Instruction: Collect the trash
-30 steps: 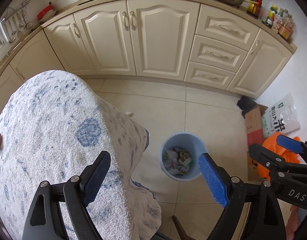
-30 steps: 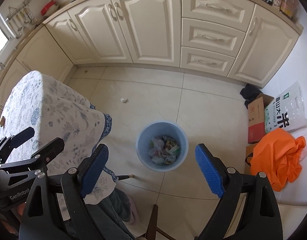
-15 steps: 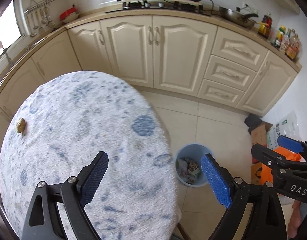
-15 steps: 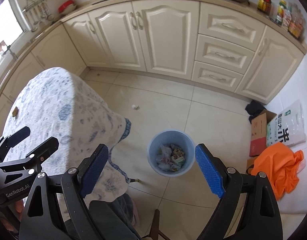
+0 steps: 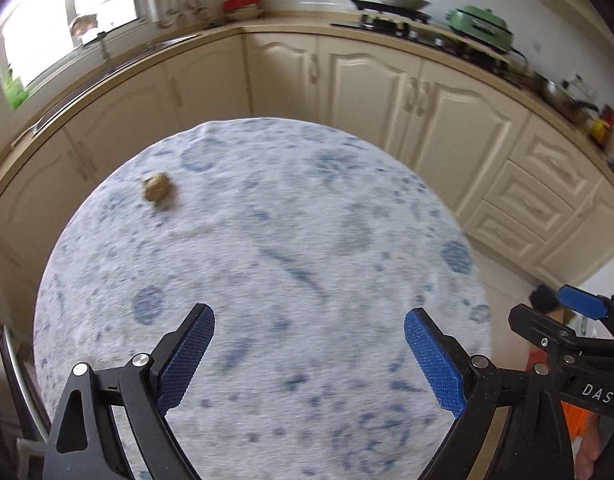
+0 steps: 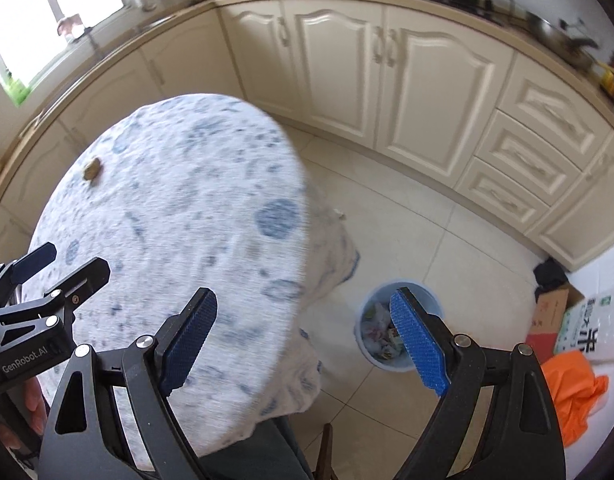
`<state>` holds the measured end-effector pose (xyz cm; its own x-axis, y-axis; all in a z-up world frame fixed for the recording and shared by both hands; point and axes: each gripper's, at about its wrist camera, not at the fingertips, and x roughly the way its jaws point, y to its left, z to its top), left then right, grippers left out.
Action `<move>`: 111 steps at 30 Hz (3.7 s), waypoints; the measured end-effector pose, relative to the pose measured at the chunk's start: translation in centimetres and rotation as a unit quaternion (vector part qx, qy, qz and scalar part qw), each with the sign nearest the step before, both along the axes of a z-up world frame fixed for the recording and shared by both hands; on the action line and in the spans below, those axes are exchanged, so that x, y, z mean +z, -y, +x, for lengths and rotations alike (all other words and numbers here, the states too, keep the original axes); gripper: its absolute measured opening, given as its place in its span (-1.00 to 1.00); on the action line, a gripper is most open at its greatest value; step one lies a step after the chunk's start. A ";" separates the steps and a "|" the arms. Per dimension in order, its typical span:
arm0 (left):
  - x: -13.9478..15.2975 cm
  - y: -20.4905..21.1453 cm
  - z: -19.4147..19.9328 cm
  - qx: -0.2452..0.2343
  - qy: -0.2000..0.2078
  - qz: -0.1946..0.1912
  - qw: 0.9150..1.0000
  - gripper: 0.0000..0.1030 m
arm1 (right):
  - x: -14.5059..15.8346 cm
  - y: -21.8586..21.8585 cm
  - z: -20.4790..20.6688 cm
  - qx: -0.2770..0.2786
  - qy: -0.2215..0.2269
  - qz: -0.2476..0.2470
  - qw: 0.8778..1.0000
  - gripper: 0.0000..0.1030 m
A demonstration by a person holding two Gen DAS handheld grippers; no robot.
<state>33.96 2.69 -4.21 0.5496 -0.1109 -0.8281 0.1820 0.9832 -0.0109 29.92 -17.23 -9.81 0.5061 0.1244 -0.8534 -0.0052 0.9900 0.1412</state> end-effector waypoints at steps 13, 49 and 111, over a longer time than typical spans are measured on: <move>0.6 -13.0 3.7 0.127 -0.009 -0.018 0.992 0.86 | 1.7 -13.6 7.9 0.122 -0.016 -0.001 0.992 0.75; -7.2 -27.5 18.4 0.224 -0.058 -0.033 0.972 0.86 | -4.2 -36.7 23.7 0.231 -0.092 -0.029 0.968 0.36; -3.3 -14.2 -7.0 0.130 -0.073 -0.115 0.982 0.87 | -3.5 -10.0 -3.3 0.052 0.003 0.006 0.999 0.92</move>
<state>26.94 16.87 -7.54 0.4621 -0.1755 -0.8693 -0.0944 0.9649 -0.2450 26.61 -7.24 -13.34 0.4946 0.1856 -0.8491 -0.1078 0.9825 0.1519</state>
